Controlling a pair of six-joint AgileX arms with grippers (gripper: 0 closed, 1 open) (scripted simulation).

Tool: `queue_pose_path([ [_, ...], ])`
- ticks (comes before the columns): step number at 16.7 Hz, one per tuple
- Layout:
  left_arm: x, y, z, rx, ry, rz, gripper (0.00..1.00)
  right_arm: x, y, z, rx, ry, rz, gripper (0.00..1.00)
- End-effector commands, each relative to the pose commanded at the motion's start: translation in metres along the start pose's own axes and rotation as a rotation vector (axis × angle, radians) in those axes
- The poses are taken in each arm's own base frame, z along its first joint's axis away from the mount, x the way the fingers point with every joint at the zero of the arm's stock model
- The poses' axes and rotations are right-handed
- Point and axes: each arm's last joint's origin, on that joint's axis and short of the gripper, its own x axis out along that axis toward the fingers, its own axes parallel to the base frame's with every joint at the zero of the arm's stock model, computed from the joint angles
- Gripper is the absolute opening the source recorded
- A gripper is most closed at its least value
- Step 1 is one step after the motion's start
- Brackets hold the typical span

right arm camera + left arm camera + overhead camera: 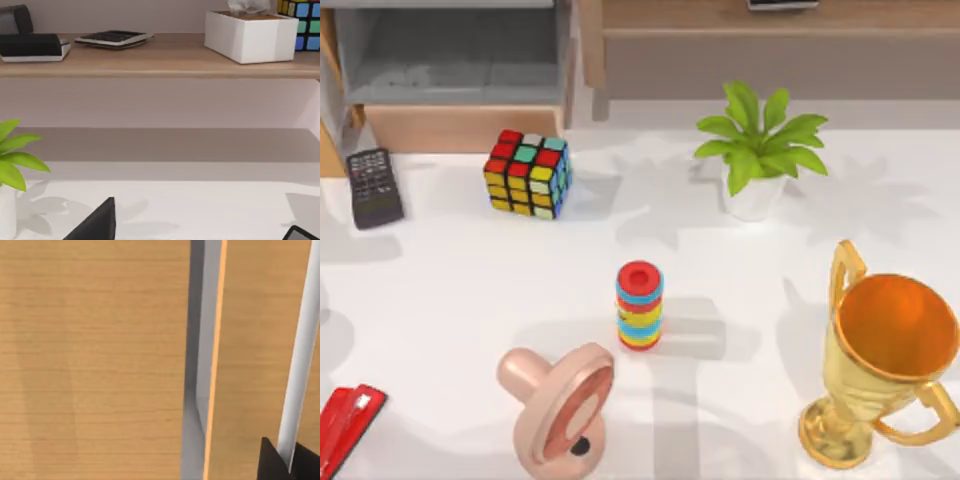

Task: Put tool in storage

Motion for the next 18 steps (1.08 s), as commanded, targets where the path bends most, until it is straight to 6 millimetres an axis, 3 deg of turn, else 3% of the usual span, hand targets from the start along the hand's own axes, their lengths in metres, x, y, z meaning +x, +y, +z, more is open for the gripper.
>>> queue_pose_path([
  [5,-0.045,-0.004,0.002,-0.009,-0.005,-0.013,0.0,0.0,0.0,0.0,0.0,0.0,0.0,1.0],
  [12,-0.056,-0.003,0.001,-0.001,-0.003,-0.005,0.0,0.0,0.0,0.0,0.0,0.0,0.0,1.0],
  [18,-0.105,-0.005,0.001,-0.005,-0.005,-0.011,0.0,0.0,0.0,0.0,0.0,0.0,0.0,1.0],
])
